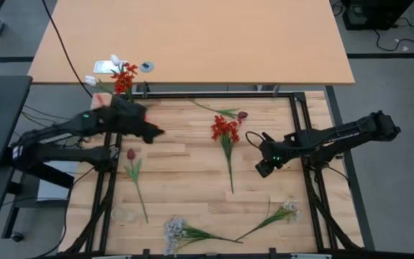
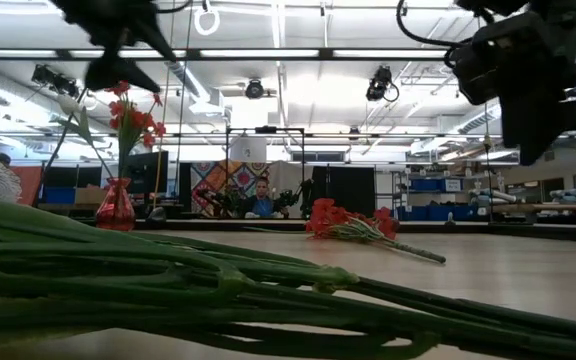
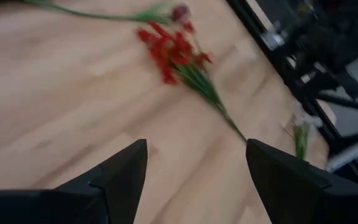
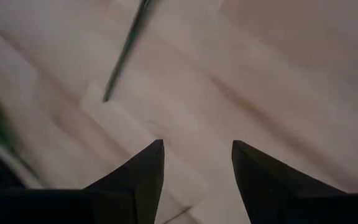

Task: Sort flowers into vase by color
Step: Put the red flowers into the red vase

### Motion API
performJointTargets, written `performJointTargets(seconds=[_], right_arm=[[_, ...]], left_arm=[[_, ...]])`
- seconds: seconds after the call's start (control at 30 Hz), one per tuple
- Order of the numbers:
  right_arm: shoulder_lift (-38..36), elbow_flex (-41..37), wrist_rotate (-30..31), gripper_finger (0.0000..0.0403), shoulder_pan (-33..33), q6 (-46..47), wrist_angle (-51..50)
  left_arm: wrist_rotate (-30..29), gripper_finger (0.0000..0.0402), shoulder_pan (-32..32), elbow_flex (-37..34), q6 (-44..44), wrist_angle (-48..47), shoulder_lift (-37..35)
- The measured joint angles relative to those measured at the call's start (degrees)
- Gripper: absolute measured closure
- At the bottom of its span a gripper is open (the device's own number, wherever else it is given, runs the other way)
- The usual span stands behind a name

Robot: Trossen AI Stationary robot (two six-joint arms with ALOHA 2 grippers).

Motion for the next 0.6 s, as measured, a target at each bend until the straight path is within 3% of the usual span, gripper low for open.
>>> performJointTargets(seconds=[0.2, 0.4, 0.6], right_arm=[[0.00, -2.85, 0.82, 0.0209, 3.71, 6.61, 13.66], [0.00, -5.55, 4.09, 0.0227, 3.59, 9.22, 18.85], [2.24, -7.02, 10.01, 0.0233, 0.19, 7.72, 29.25]], left_arm=[[-6.90, 0.0123, -9.54, -0.42, -2.73, 8.17, 9.79], [-10.81, 0.0123, -13.04, -0.44, -7.58, 13.52, 17.60], [-10.90, 0.0123, -14.73, -0.44, -11.97, 15.05, 24.95]])
